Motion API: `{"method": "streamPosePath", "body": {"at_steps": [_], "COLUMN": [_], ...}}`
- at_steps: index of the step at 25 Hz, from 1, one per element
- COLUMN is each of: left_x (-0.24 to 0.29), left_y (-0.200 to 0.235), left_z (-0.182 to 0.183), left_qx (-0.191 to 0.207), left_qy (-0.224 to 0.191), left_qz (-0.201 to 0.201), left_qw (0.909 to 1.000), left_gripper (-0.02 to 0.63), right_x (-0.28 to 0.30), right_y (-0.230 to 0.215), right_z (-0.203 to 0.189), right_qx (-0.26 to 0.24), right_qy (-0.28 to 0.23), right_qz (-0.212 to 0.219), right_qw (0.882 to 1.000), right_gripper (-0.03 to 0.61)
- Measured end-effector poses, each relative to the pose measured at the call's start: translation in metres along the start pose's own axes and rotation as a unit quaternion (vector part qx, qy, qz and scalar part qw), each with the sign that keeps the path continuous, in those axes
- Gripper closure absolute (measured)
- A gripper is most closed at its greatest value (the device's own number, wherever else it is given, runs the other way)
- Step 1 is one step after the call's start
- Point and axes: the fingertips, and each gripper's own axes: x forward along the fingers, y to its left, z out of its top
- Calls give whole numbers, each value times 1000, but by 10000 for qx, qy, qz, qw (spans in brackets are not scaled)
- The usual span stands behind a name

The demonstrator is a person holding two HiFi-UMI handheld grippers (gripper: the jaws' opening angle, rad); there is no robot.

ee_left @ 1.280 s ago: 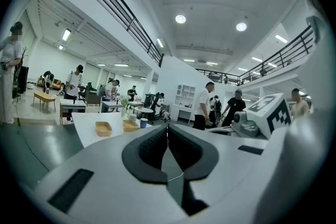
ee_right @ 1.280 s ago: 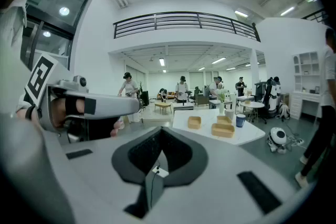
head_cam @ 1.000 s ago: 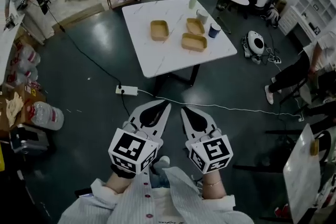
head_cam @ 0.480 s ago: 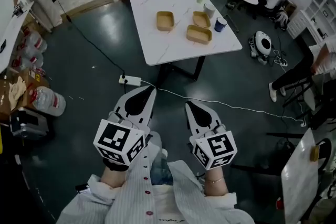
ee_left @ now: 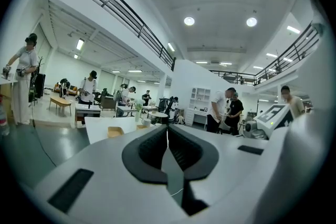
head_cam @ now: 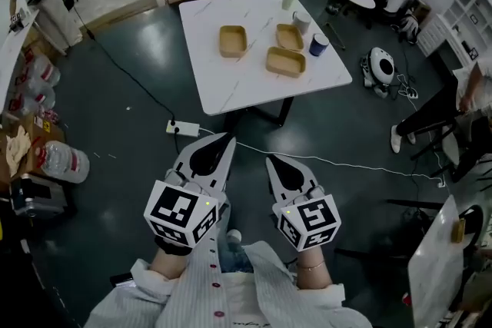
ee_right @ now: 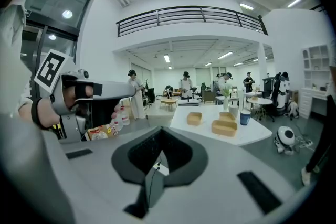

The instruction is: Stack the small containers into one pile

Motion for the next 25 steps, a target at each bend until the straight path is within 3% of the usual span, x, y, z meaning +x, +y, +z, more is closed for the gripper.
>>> {"method": "streamPosePath", "body": {"at_steps": [13, 25], "left_x": [133, 189], "left_y": [88, 158], "left_z": [36, 44], "left_qx": [33, 112], "left_qy": [146, 290], "left_qz": [-304, -441], "left_qw": [9994, 9985], "left_gripper": [592, 592], "right_x": [121, 196], "right_y": [-90, -139], "right_z": [54, 74], "right_qx": [147, 390], "right_qy": [110, 117], "right_qz": [-157, -535], "right_qw": [9997, 9977], "right_gripper": [568, 568]}}
